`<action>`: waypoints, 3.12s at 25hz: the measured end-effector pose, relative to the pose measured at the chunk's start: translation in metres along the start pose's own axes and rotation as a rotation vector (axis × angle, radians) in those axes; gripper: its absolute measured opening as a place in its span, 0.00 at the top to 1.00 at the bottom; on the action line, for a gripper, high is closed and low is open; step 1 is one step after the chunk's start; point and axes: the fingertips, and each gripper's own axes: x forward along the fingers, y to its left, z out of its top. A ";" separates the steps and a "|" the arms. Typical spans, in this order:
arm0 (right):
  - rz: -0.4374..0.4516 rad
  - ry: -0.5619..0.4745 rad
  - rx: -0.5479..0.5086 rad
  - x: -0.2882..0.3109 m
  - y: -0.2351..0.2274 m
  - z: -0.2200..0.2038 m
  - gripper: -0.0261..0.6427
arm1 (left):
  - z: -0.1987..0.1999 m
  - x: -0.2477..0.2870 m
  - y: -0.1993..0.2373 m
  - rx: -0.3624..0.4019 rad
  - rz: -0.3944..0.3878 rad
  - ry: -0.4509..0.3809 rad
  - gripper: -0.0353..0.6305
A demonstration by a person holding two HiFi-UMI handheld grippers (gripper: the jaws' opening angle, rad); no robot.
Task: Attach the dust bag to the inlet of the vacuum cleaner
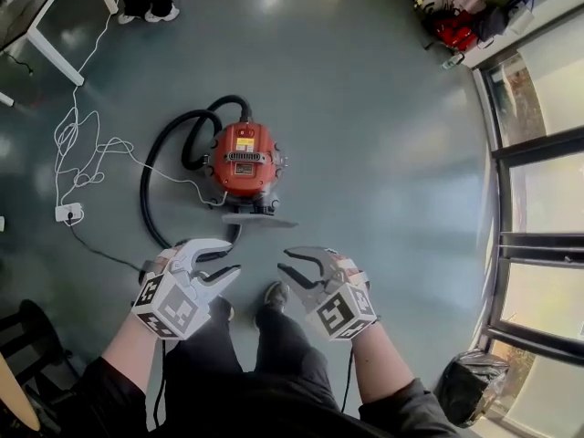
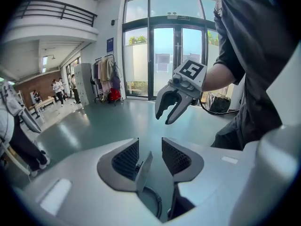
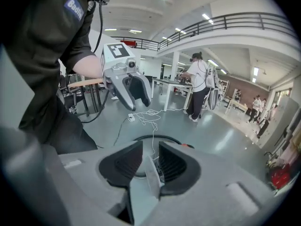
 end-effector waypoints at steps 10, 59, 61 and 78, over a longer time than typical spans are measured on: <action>0.076 -0.129 0.022 -0.083 0.031 0.065 0.81 | 0.078 -0.062 -0.050 -0.044 0.129 -0.002 0.74; 0.025 -0.508 0.171 -0.257 0.272 0.189 0.93 | 0.141 -0.217 -0.308 -0.115 0.162 -0.368 0.90; 0.006 -0.522 0.179 -0.260 0.278 0.194 0.97 | 0.142 -0.218 -0.313 -0.116 0.145 -0.384 0.92; -0.056 -0.604 0.327 -0.232 0.296 0.222 0.97 | 0.129 -0.257 -0.301 -0.214 0.129 -0.523 0.92</action>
